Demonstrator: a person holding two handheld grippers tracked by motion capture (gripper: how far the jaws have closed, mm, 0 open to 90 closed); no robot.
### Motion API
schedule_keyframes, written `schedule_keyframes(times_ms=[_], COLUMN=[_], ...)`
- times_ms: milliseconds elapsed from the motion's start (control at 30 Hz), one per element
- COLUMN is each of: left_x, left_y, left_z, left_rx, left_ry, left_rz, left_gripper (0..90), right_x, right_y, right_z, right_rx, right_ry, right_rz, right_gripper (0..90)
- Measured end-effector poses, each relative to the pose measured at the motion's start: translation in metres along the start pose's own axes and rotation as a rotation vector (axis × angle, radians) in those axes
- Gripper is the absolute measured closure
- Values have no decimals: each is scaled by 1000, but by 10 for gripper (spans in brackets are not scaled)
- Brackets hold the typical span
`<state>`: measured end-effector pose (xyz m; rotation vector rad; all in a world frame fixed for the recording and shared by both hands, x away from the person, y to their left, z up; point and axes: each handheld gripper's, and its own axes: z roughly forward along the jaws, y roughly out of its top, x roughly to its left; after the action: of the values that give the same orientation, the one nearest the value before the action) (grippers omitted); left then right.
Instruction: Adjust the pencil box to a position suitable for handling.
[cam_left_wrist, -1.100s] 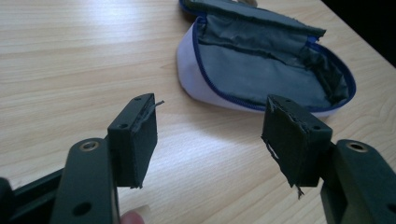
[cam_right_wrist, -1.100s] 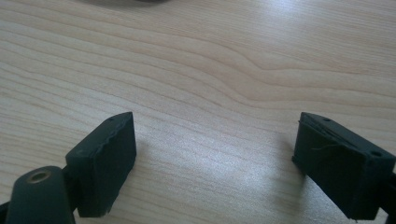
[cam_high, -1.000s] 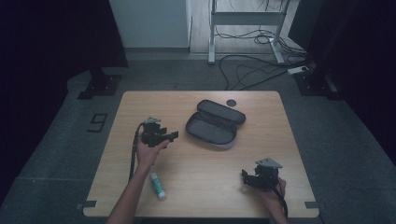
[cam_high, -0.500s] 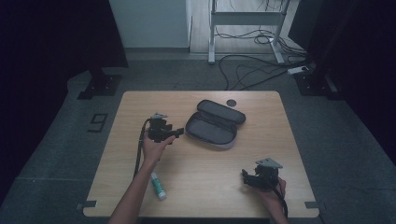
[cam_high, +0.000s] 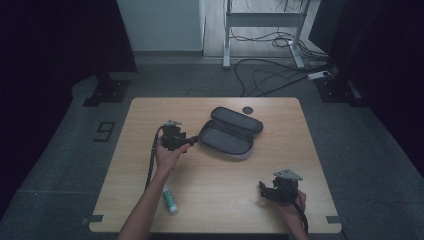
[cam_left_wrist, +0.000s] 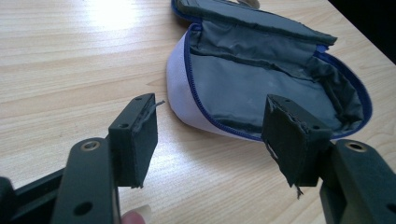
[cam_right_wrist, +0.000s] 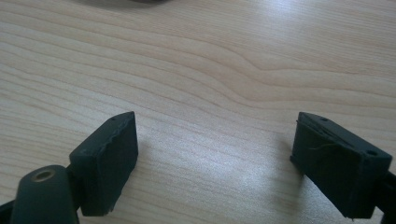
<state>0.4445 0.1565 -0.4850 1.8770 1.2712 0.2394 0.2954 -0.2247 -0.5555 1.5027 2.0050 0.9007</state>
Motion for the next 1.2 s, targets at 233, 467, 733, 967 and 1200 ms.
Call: schedule_keyframes(times_ms=[233, 467, 733, 967, 1200], left_x=[-5, -12, -19, -11, -2], left_y=[-1, -3, 5, 1, -1], left_z=[15, 27, 41, 57, 66], left_rx=[9, 22, 44, 76, 91], left_ry=[5, 18, 45, 88, 83], left_rz=[10, 21, 51, 40, 4], left_gripper=[362, 364, 360, 380, 443], right_x=[0, 0, 1, 1, 1], right_y=[0, -1, -1, -2, -2], right_z=[0, -1, -2, -2, -2], right_rx=[-2, -2, -4, -3, -3], right_ry=[-2, -7, -7, -9, -9], right_rz=[1, 7, 6, 6, 5], right_gripper=[145, 149, 156, 155, 155])
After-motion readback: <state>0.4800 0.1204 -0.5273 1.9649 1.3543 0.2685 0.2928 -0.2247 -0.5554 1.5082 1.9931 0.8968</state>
